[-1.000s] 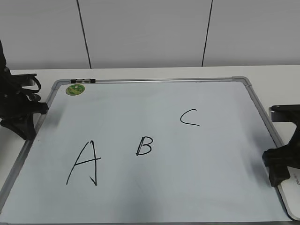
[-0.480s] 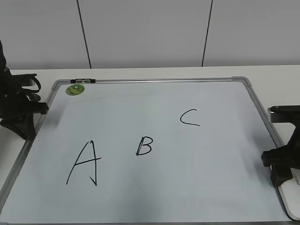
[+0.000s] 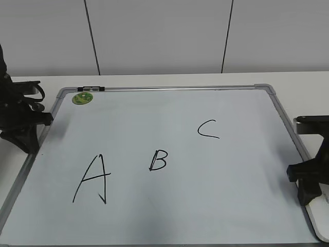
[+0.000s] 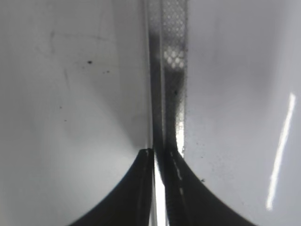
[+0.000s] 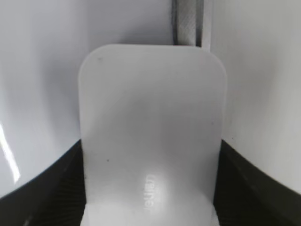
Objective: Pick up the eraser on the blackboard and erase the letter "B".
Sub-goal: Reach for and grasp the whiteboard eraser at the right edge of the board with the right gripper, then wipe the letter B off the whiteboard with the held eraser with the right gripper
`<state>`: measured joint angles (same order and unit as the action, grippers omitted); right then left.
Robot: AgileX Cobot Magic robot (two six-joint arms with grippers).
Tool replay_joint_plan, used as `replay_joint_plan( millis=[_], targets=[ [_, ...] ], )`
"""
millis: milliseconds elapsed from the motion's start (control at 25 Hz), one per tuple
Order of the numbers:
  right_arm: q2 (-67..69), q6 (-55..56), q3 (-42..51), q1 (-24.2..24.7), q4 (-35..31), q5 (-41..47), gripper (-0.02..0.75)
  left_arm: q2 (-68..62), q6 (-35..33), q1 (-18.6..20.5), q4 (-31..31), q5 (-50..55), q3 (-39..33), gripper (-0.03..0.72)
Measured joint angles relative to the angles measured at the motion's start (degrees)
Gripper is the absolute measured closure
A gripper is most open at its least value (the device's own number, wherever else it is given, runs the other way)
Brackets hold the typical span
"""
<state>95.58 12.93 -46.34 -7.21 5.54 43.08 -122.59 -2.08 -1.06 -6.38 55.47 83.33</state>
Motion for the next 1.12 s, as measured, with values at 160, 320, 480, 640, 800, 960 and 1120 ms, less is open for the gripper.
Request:
replay_joint_plan(
  millis=[160, 320, 480, 640, 800, 960, 1120],
  targets=[
    [0.45, -1.23, -4.17, 0.00, -1.84, 6.17, 0.220, 0.00, -0.10, 0.00, 0.00, 0.00, 0.00, 0.625],
    [0.87, -7.64, -12.11, 0.00, -8.22, 12.14, 0.220, 0.00, -0.10, 0.00, 0.00, 0.00, 0.00, 0.622],
    [4.56, -9.99, -21.28, -2.52, -10.25, 17.90, 0.220, 0.00, -0.10, 0.00, 0.00, 0.00, 0.00, 0.620],
    [9.60, -10.50, -29.23, -7.79, -10.60, 21.60, 0.220, 0.00, -0.20, 0.00, 0.00, 0.00, 0.00, 0.619],
    [15.22, -10.50, -36.91, -12.89, -10.73, 24.12, 0.220, 0.00, -0.20, 0.00, 0.00, 0.00, 0.00, 0.618],
    [20.55, -10.50, -44.09, -17.08, -10.73, 25.71, 0.220, 0.00, -0.20, 0.00, 0.00, 0.00, 0.00, 0.618],
    [25.74, -10.27, -49.75, -20.49, -10.49, 25.93, 0.221, 0.00, -0.20, 0.00, -0.11, 0.00, 0.00, 0.619]
  ],
)
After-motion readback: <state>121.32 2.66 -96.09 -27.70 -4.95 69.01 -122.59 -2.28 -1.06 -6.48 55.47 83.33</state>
